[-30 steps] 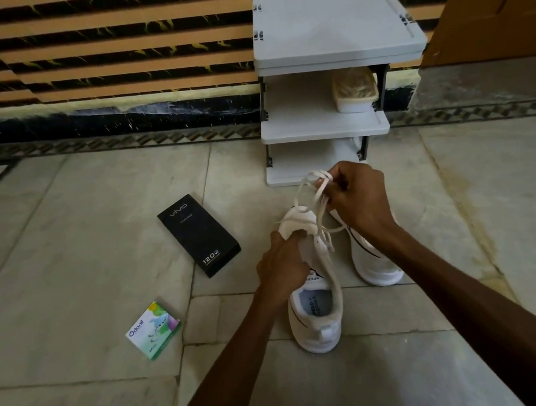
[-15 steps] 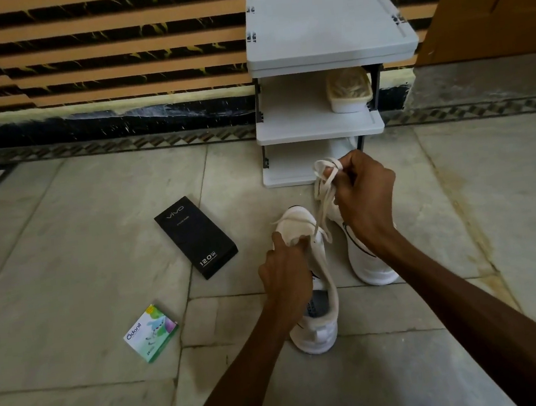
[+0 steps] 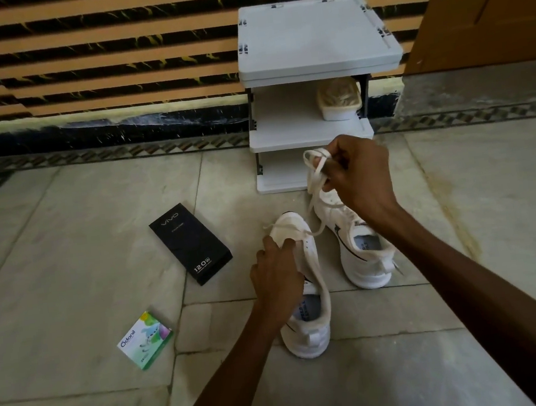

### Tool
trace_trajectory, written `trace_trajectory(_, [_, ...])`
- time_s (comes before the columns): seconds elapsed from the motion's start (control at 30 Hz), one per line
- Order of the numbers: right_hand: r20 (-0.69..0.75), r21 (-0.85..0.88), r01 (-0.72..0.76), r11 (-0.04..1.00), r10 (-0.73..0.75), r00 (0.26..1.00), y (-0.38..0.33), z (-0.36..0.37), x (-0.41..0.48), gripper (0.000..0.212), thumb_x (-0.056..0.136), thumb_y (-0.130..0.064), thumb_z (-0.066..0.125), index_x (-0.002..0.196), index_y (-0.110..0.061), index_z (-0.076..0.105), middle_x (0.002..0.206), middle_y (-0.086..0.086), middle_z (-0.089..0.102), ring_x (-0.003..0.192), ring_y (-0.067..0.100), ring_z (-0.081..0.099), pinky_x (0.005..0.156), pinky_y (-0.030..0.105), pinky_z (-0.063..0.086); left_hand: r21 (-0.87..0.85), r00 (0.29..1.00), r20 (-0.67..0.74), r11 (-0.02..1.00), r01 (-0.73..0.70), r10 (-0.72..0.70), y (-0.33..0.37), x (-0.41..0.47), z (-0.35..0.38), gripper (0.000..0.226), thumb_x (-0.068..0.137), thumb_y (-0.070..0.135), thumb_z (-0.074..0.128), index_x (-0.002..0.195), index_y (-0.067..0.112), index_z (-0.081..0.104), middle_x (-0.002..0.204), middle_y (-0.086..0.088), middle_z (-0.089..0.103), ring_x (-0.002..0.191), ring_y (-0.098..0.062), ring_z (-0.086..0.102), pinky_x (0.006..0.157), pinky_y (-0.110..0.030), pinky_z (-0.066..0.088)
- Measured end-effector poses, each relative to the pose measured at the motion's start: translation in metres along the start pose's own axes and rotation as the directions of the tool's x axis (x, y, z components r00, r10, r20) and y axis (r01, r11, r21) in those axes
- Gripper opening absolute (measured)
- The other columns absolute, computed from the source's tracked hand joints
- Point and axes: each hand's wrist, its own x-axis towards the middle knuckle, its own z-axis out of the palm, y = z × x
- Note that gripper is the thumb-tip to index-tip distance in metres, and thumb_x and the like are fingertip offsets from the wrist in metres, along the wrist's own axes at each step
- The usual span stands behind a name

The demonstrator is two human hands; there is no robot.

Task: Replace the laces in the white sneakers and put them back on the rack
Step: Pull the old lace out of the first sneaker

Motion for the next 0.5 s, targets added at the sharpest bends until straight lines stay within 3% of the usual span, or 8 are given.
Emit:
trace_trajectory(0.07, [0.021, 0.033, 0.014, 0.999, -0.015, 1.0, -0.001, -0.011, -0.004, 0.007, 0.09, -0.014, 0.068, 0.083, -0.015, 0.069, 0.07, -0.001, 0.07, 0.057, 0.008, 0.068, 0.06, 0.032, 0.06, -0.027, 0.997, -0.079, 0.999, -0.022, 0.02, 0.0, 0.005, -0.002, 0.043, 0.092, 0.021, 0.059, 0.133, 0.028, 0.048, 0.134, -0.004, 0.04, 0.113, -0.02, 0.047, 0.089, -0.032, 0.046])
trace_trajectory(0.13, [0.024, 0.108, 0.008, 0.994, -0.011, 1.0, -0.009, -0.027, -0.005, 0.007, 0.09, -0.014, 0.068, 0.083, -0.013, 0.07, 0.07, 0.0, 0.071, 0.056, 0.005, 0.068, 0.056, 0.023, 0.057, -0.196, 0.989, -0.138, 0.978, -0.074, 0.047, 0.006, 0.011, -0.008, 0.043, 0.094, 0.021, 0.056, 0.135, 0.027, 0.047, 0.135, -0.001, 0.042, 0.116, -0.017, 0.046, 0.091, -0.031, 0.045])
trace_trajectory(0.2, [0.008, 0.174, 0.0, 0.985, -0.002, 1.0, -0.018, -0.045, -0.005, 0.008, 0.09, -0.015, 0.069, 0.084, -0.011, 0.072, 0.072, -0.001, 0.071, 0.056, 0.003, 0.068, 0.052, 0.013, 0.052, -0.432, 0.985, -0.127, 0.887, -0.161, 0.117, 0.016, 0.02, -0.017, 0.049, 0.093, 0.026, 0.06, 0.139, 0.029, 0.043, 0.134, 0.003, 0.042, 0.116, -0.013, 0.047, 0.092, -0.03, 0.046])
trace_trajectory(0.27, [-0.004, 0.199, 0.018, 0.98, -0.018, 1.0, -0.025, -0.062, -0.002, 0.009, 0.09, -0.015, 0.068, 0.087, -0.008, 0.073, 0.074, 0.0, 0.072, 0.059, 0.003, 0.069, 0.055, 0.012, 0.052, -0.468, 0.971, -0.071, 0.852, -0.233, 0.226, 0.029, 0.031, -0.025, 0.05, 0.09, 0.03, 0.064, 0.137, 0.028, 0.047, 0.12, 0.002, 0.049, 0.104, -0.012, 0.052, 0.084, -0.029, 0.047])
trace_trajectory(0.3, [-0.006, 0.196, 0.028, 0.98, -0.027, 1.0, -0.026, -0.069, -0.001, 0.008, 0.09, -0.014, 0.068, 0.089, -0.008, 0.074, 0.075, 0.0, 0.073, 0.06, 0.004, 0.07, 0.056, 0.014, 0.053, -0.427, 0.958, -0.049, 0.861, -0.276, 0.283, 0.034, 0.038, -0.025, 0.041, 0.089, 0.03, 0.066, 0.129, 0.025, 0.056, 0.109, 0.001, 0.054, 0.094, -0.011, 0.054, 0.078, -0.028, 0.045])
trace_trajectory(0.37, [-0.031, 0.158, 0.044, 0.986, -0.039, 0.999, -0.027, -0.086, 0.001, 0.006, 0.09, -0.011, 0.067, 0.089, -0.01, 0.073, 0.076, -0.002, 0.073, 0.061, 0.002, 0.069, 0.057, 0.014, 0.054, -0.344, 0.945, -0.035, 0.884, -0.316, 0.325, 0.046, 0.051, -0.026, 0.007, 0.087, 0.021, 0.065, 0.09, 0.017, 0.069, 0.085, -0.001, 0.063, 0.075, -0.012, 0.057, 0.068, -0.026, 0.04])
trace_trajectory(0.43, [-0.069, 0.116, 0.036, 0.993, -0.028, 0.997, -0.024, -0.106, 0.001, 0.007, 0.09, -0.01, 0.066, 0.089, -0.013, 0.073, 0.075, -0.004, 0.071, 0.061, 0.0, 0.069, 0.056, 0.012, 0.053, -0.304, 0.947, -0.04, 0.899, -0.316, 0.32, 0.061, 0.061, -0.029, 0.022, 0.088, 0.015, 0.061, 0.066, 0.015, 0.057, 0.074, -0.008, 0.064, 0.069, -0.019, 0.059, 0.064, -0.028, 0.038])
trace_trajectory(0.5, [-0.104, 0.063, -0.014, 0.998, 0.021, 0.994, -0.013, -0.126, 0.0, 0.007, 0.09, -0.012, 0.066, 0.087, -0.014, 0.073, 0.075, -0.002, 0.072, 0.06, 0.001, 0.069, 0.055, 0.017, 0.056, -0.335, 0.944, -0.052, 0.885, -0.324, 0.325, 0.082, 0.068, -0.04, 0.024, 0.088, 0.015, 0.062, 0.065, 0.012, 0.057, 0.073, -0.011, 0.065, 0.068, -0.02, 0.06, 0.064, -0.029, 0.042])
